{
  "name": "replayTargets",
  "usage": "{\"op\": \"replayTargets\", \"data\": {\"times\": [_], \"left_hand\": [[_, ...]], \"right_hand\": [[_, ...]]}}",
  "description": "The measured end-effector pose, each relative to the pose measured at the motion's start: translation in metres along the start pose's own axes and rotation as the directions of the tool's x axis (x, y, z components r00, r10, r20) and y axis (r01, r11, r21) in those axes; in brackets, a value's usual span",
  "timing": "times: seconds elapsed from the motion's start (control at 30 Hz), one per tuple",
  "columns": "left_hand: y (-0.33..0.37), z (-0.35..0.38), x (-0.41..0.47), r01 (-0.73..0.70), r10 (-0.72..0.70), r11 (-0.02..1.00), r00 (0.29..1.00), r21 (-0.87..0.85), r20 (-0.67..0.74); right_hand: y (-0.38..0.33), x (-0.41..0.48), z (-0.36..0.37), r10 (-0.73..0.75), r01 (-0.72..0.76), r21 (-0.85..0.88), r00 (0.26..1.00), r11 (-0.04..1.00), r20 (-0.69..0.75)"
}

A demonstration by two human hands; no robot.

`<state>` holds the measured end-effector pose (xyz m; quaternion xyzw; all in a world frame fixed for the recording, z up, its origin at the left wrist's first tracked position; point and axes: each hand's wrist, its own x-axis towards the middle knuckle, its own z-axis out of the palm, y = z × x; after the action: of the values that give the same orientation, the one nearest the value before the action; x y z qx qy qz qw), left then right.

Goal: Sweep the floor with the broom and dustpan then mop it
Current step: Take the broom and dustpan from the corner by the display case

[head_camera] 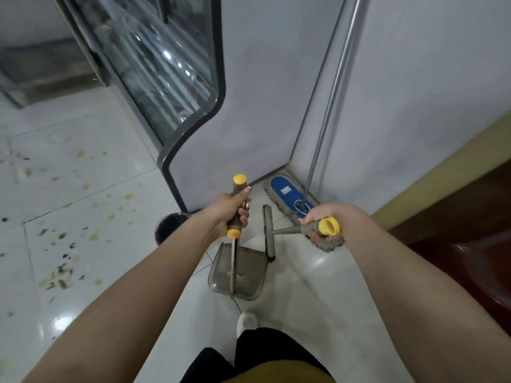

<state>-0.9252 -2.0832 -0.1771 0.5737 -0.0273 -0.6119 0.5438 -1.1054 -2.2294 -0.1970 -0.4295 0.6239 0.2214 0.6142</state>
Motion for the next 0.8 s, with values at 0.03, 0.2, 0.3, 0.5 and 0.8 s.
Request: {"op": "replayTargets", "data": {"times": [0.03, 0.2, 0.3, 0.5, 0.8], "left_hand": [[-0.005, -0.002, -0.008, 0.000, 0.000, 1.000, 1.000, -0.013, -0.007], [-0.034, -0.015, -0.050, -0.005, 0.003, 0.999, 0.999, -0.047, -0.048], [-0.056, -0.031, -0.077, -0.019, 0.011, 0.996, 0.997, -0.089, -0.082], [-0.094, -0.064, -0.126, -0.110, 0.077, 0.975, 0.983, -0.193, -0.169], [-0.142, -0.072, -0.196, -0.163, 0.078, 0.968, 0.917, -0.190, -0.392]], "right_hand": [[0.005, -0.001, 0.004, 0.002, -0.002, -0.006, 1.000, 1.000, 0.006], [0.035, -0.012, 0.027, -0.028, 0.029, -0.040, 0.999, 0.999, 0.020], [0.056, -0.022, 0.048, -0.047, 0.048, -0.078, 0.999, 0.996, 0.018], [0.086, -0.042, 0.091, -0.051, 0.058, -0.114, 0.997, 0.992, 0.058], [0.108, -0.062, 0.114, -0.045, 0.076, -0.211, 0.988, 0.974, 0.146]]}}
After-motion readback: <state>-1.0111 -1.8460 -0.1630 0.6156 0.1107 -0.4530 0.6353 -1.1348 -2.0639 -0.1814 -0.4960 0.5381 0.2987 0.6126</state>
